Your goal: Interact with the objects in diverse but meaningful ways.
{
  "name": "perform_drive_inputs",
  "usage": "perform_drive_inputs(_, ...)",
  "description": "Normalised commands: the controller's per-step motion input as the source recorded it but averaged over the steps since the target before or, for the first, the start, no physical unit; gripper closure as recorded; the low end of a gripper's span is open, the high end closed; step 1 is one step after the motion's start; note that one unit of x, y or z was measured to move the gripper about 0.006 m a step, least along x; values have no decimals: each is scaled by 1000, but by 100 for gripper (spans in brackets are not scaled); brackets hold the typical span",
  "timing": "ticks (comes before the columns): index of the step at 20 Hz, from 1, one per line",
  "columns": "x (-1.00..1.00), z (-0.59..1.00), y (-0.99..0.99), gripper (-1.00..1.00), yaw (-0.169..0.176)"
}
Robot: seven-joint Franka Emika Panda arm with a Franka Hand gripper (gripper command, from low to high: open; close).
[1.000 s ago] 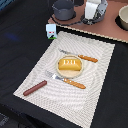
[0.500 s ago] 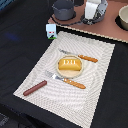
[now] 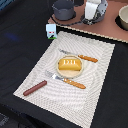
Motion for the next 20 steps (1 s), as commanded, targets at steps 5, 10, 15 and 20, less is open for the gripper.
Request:
perform_drive_inputs(5,279,542,0,-100,0)
perform_drive_inputs(10,209,97,-61,-100,0)
perform_drive_inputs(15,111,-99,-106,-100,0)
perform_drive_inputs(20,127,-172,-72,-100,0)
